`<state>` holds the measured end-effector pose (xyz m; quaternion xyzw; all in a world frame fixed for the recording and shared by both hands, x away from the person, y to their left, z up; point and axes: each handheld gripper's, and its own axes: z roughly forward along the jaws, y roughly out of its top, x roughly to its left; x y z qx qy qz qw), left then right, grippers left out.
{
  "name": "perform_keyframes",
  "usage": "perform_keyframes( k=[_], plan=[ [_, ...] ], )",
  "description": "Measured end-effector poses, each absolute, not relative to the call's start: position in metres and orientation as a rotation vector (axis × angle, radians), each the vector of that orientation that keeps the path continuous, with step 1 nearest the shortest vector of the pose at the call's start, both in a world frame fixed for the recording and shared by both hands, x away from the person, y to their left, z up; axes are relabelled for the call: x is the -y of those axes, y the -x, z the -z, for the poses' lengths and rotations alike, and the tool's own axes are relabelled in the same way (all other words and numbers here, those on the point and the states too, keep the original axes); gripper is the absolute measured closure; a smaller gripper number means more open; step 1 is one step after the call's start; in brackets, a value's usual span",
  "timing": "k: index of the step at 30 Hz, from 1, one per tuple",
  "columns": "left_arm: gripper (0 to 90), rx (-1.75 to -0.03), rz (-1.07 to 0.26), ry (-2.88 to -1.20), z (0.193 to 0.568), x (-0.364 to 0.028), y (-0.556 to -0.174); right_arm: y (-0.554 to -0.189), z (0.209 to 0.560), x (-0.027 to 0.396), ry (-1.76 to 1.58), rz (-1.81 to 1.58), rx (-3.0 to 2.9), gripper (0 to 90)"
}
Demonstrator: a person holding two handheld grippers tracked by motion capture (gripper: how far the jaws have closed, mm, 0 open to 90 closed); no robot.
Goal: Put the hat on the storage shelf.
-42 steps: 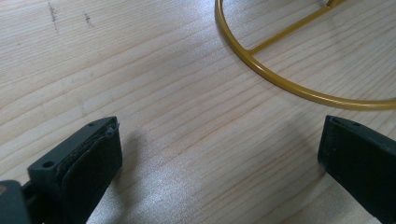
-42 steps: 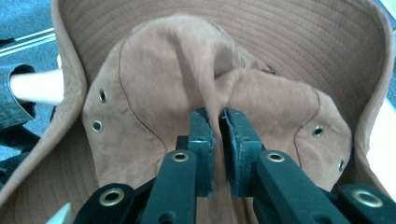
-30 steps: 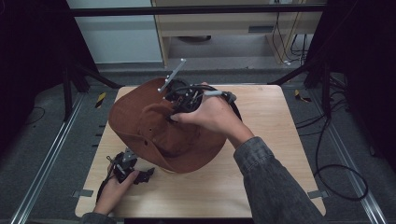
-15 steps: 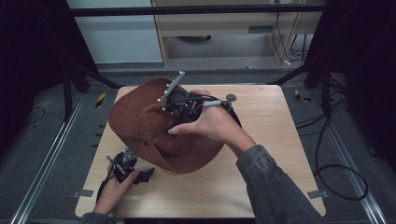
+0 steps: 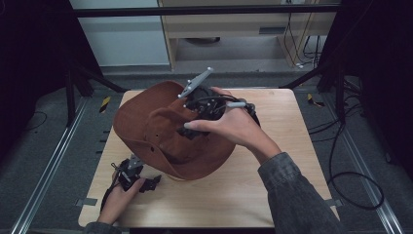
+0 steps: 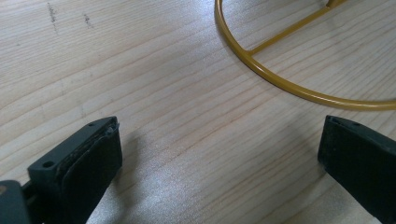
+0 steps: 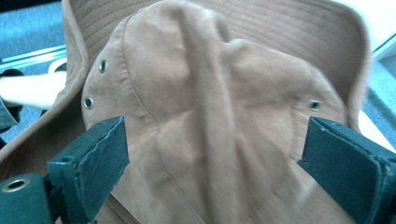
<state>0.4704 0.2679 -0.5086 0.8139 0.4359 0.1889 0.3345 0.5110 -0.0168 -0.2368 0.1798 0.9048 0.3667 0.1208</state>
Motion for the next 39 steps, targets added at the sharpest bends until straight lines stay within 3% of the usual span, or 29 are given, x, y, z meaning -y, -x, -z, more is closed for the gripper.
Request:
perform_keyframes(
  k=[17,27,39],
  plan=[
    [0.0,-1.14,-0.497,-2.118,0.509,-0.267,-0.47,-0.513,0.249,0.142,-0.817,-1.183,-2.349,11.7],
    [0.0,-1.14,-0.495,-2.12,0.509,-0.268,-0.47,-0.5,0.302,0.198,-0.925,-1.195,-2.23,14.6],
    [0.0,-1.14,-0.498,-2.121,0.509,-0.267,-0.47,-0.481,0.386,0.216,-1.022,-1.148,-2.258,13.6]
  ],
)
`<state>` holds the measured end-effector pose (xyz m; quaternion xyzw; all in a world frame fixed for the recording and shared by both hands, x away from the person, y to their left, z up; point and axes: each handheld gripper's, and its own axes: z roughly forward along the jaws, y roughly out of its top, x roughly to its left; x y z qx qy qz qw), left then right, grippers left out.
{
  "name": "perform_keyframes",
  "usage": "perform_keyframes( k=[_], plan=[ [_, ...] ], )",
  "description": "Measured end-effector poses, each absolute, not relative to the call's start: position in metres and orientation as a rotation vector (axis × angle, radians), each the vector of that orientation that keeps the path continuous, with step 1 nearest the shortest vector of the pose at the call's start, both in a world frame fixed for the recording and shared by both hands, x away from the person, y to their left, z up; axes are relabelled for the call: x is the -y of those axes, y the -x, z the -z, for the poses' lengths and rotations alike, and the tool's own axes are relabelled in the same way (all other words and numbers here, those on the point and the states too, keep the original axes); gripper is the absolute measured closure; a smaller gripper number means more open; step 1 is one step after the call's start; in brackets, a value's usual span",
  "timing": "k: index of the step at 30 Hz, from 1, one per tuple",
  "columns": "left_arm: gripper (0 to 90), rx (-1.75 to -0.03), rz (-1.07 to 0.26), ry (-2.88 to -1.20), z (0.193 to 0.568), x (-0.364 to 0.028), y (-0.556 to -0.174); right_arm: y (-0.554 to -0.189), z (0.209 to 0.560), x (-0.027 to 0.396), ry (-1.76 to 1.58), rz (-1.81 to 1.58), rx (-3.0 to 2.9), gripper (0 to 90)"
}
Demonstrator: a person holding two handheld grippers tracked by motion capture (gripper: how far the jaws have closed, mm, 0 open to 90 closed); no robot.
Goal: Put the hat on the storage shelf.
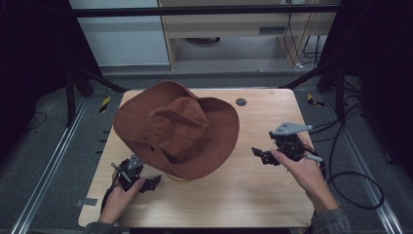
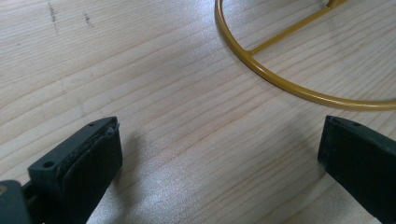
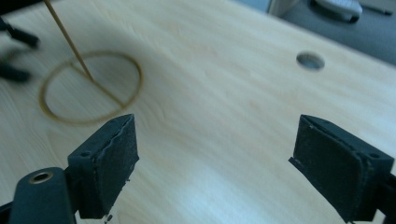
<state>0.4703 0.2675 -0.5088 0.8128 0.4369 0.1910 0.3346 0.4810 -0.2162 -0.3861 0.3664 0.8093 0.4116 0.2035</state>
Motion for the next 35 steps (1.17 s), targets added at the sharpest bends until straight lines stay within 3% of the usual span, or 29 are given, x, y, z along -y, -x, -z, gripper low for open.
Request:
perform_keyframes(
  k=[15,35],
  plan=[
    [0.0,-1.142,-0.498,-2.119,0.509,-0.267,-0.471,-0.475,0.492,0.211,-1.283,-1.025,-2.299,12.7],
    [0.0,-1.142,-0.498,-2.12,0.509,-0.267,-0.471,-0.471,0.512,0.207,-1.285,-0.958,-2.208,6.2]
  ],
)
